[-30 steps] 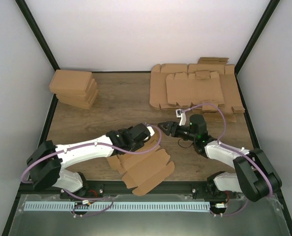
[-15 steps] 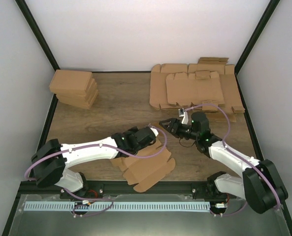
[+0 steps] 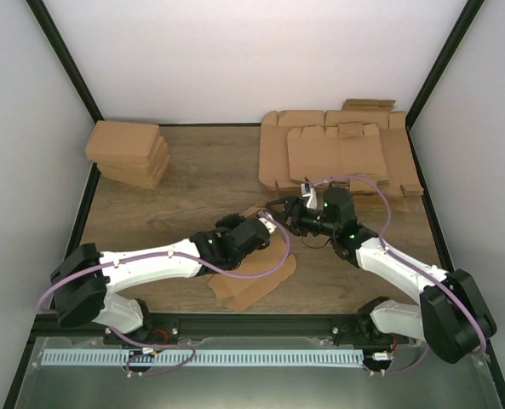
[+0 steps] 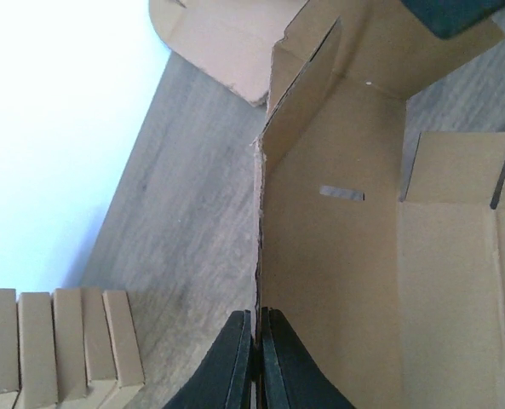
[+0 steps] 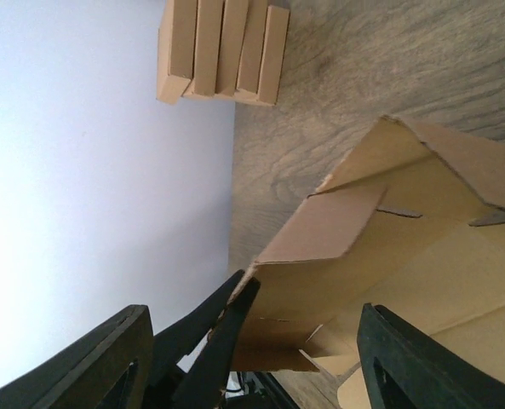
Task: Fold the paper box
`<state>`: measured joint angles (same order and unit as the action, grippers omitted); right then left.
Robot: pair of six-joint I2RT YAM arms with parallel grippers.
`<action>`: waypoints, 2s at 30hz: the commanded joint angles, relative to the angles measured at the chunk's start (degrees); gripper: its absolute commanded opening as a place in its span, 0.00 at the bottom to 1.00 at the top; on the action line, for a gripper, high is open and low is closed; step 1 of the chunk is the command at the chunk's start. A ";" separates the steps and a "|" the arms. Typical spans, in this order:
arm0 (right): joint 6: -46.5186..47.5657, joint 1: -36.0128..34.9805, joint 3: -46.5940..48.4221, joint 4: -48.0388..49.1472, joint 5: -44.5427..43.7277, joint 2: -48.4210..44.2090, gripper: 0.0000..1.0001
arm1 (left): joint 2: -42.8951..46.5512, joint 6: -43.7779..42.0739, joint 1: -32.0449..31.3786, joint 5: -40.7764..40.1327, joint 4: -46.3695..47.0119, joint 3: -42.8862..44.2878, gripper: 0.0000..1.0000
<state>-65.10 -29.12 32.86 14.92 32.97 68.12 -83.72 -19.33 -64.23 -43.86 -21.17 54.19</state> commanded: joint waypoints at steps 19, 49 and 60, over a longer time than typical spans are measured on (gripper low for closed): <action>-16.30 -3.92 -0.02 15.29 -3.39 8.06 0.62 | 1.22 -2.97 -0.38 0.53 5.96 -2.39 0.06; -13.90 -3.22 -2.34 21.22 -4.34 16.28 0.18 | -1.88 -0.57 -1.18 9.11 4.13 -1.50 0.27; -8.82 -3.13 -2.54 20.79 -4.14 17.32 0.17 | 10.95 9.46 2.11 31.04 3.05 -0.43 0.80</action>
<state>-76.69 -32.36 30.13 34.72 29.32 84.60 -78.00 -14.87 -63.99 -24.16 -18.11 52.07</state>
